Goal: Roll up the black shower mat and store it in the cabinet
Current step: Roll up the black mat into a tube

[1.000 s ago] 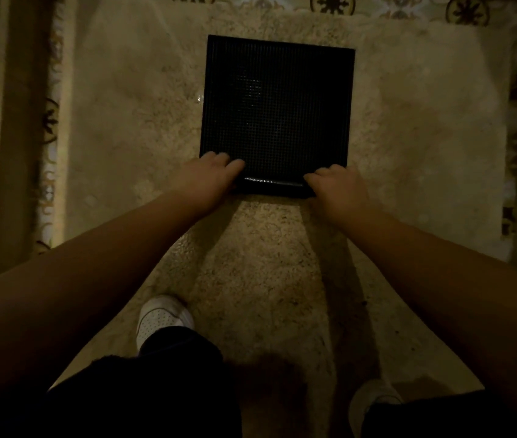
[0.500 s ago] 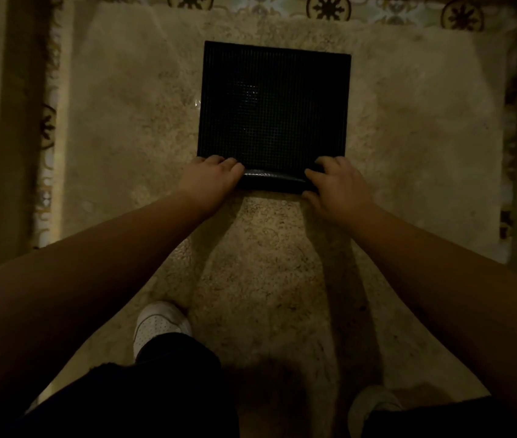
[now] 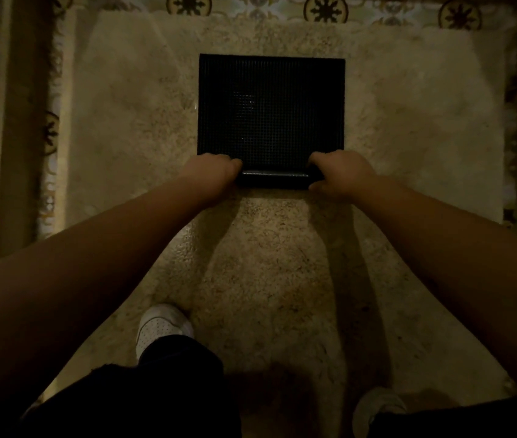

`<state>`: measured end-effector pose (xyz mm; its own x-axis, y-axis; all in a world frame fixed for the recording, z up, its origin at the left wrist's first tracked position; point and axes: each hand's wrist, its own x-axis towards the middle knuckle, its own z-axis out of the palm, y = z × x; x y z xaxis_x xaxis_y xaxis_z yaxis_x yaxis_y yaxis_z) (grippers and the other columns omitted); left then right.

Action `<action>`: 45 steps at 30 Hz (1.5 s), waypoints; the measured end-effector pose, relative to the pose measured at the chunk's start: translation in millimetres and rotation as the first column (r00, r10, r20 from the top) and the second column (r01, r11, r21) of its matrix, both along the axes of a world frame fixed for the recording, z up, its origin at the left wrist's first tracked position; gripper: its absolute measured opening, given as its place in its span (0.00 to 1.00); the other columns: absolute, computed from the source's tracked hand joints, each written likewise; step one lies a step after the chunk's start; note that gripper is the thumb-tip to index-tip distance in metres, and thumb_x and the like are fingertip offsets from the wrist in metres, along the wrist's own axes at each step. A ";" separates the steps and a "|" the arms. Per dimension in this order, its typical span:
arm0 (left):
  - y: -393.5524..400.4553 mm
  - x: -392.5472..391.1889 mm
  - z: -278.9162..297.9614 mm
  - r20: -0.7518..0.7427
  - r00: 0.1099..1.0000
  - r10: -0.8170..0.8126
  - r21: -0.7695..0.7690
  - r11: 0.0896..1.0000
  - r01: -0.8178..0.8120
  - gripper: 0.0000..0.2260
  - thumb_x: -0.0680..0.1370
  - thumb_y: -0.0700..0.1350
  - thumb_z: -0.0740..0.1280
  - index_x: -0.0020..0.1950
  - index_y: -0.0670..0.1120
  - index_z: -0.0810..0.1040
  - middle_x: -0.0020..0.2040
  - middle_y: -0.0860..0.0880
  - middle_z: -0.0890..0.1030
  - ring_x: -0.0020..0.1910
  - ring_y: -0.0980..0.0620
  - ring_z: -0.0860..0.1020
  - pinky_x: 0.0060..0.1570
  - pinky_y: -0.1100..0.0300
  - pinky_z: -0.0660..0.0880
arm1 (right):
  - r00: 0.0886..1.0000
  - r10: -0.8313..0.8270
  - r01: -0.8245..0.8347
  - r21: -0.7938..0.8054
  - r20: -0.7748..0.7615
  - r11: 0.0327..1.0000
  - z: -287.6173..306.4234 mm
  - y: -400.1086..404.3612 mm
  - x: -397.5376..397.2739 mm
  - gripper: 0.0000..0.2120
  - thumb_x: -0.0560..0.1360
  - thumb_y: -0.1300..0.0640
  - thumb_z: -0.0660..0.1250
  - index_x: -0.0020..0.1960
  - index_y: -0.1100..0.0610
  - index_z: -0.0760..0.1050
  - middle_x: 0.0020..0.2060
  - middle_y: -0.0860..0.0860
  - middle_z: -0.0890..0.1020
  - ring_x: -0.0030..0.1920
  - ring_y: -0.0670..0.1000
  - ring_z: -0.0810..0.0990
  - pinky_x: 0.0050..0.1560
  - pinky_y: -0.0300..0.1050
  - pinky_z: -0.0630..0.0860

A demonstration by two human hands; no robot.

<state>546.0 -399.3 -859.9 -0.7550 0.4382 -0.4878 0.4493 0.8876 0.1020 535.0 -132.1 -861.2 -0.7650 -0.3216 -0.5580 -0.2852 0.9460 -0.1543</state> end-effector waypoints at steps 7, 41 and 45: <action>-15.8 38.6 -12.7 0.111 0.986 0.125 0.245 0.958 -0.149 0.16 0.76 0.46 0.68 0.63 0.44 0.72 0.56 0.40 0.79 0.54 0.40 0.78 0.49 0.49 0.76 | 0.979 0.025 -0.017 -0.040 0.204 0.999 -2.7 5.6 0.2 0.24 0.71 0.46 0.72 0.64 0.50 0.74 0.58 0.54 0.79 0.52 0.55 0.77 0.42 0.44 0.70; -0.4 27.7 -4.0 0.011 0.985 0.174 0.230 0.958 -0.172 0.13 0.77 0.50 0.67 0.55 0.46 0.68 0.50 0.42 0.80 0.46 0.40 0.78 0.41 0.48 0.78 | 0.953 -0.058 -0.025 -0.271 -0.296 0.962 -3.4 16.9 46.7 0.16 0.73 0.54 0.71 0.58 0.60 0.77 0.55 0.58 0.79 0.54 0.59 0.76 0.51 0.54 0.75; 3.0 22.0 -4.2 -0.033 0.983 0.179 0.210 0.963 -0.168 0.10 0.78 0.49 0.64 0.54 0.45 0.71 0.52 0.42 0.80 0.51 0.41 0.77 0.43 0.50 0.74 | 0.944 0.022 -0.060 -0.104 -0.329 0.993 -11.7 10.2 54.6 0.28 0.69 0.51 0.74 0.65 0.62 0.72 0.58 0.59 0.78 0.57 0.60 0.76 0.54 0.56 0.73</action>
<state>568.0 -396.3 -864.1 -0.8500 0.3851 -0.3594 0.2997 0.9146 0.2714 589.7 -121.9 -873.0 -0.8838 -0.4022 -0.2389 -0.3758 0.9146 -0.1493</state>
